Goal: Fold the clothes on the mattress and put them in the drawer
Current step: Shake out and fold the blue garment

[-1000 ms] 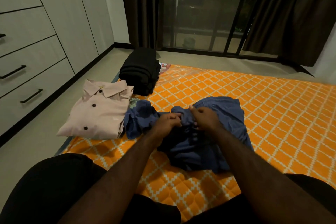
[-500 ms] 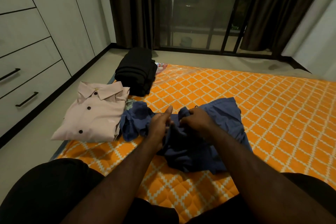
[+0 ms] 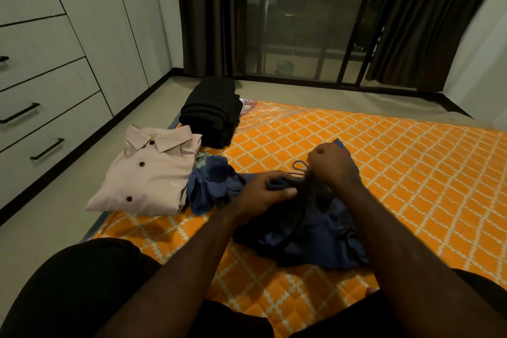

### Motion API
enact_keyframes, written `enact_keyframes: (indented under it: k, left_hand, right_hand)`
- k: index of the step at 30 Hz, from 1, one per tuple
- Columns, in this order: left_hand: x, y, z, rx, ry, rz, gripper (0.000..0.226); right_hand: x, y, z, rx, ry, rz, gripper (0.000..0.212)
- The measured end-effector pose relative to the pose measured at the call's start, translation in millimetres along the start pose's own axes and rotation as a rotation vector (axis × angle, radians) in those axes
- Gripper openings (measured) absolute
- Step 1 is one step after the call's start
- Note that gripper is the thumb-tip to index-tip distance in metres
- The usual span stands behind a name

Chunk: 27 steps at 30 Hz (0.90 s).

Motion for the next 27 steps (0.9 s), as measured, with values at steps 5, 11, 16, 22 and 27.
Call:
enact_keyframes:
  k: [5, 11, 16, 22, 27]
  left_hand:
    - [-57.3, -17.7, 2.2, 0.015, 0.363, 0.472, 0.035]
    - [-63.8, -35.5, 24.9, 0.266, 0.591, 0.662, 0.042]
    - [-30.2, -7.2, 19.8, 0.146, 0.818, 0.212, 0.056]
    - [-17.8, -2.0, 19.9, 0.119, 0.924, 0.075, 0.038]
    - [-18.3, 0.5, 11.8, 0.022, 0.978, -0.023, 0.016]
  right_hand:
    - [-17.7, 8.0, -45.7, -0.034, -0.18, 0.167, 0.026]
    - [-27.5, 6.6, -60.6, -0.053, -0.35, 0.197, 0.013]
    - [-30.6, 4.5, -71.9, -0.135, -0.413, 0.29, 0.026]
    - [-22.1, 0.4, -68.3, -0.169, -0.314, 0.221, 0.024]
    - [-27.5, -3.8, -58.7, -0.129, -0.275, 0.224, 0.046]
Point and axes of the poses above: each hand's wrist, its own y-axis towards the middle knuckle, its own x-axis out of the back of the hand, z = x × y, the point moved 10 cm from there along y, towards the middle knuckle, and after that the axes turned 3 degrees about -z, right-handed, at the moved point
